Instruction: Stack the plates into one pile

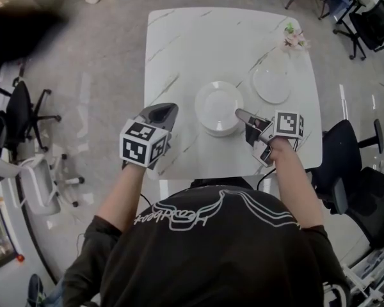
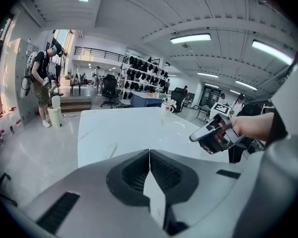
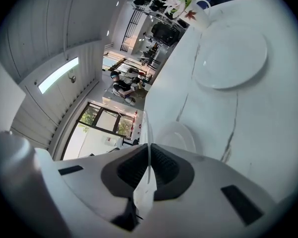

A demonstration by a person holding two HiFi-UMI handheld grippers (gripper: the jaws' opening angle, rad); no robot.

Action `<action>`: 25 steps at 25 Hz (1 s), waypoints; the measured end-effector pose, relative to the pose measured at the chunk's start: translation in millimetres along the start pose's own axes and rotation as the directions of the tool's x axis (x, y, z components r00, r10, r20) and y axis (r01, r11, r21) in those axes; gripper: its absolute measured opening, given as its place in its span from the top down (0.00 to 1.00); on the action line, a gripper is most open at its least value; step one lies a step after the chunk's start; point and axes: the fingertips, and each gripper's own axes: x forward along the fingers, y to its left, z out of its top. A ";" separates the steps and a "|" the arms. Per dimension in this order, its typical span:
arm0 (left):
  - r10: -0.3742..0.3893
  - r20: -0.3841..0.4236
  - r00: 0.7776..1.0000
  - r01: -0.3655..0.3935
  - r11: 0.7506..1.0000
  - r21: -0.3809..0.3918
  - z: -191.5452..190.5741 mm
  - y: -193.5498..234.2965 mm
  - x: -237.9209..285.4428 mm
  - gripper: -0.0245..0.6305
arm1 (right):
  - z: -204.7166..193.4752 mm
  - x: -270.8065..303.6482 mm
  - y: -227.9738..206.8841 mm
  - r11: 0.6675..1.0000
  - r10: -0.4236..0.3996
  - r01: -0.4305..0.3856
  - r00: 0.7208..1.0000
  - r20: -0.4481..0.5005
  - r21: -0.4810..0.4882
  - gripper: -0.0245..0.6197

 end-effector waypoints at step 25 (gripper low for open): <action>-0.033 -0.050 0.998 0.033 0.999 -0.011 -30.6 -21.9 7.5 0.93 | -51.8 0.3 -15.7 0.849 -0.210 0.057 0.948 -0.237 -0.525 0.54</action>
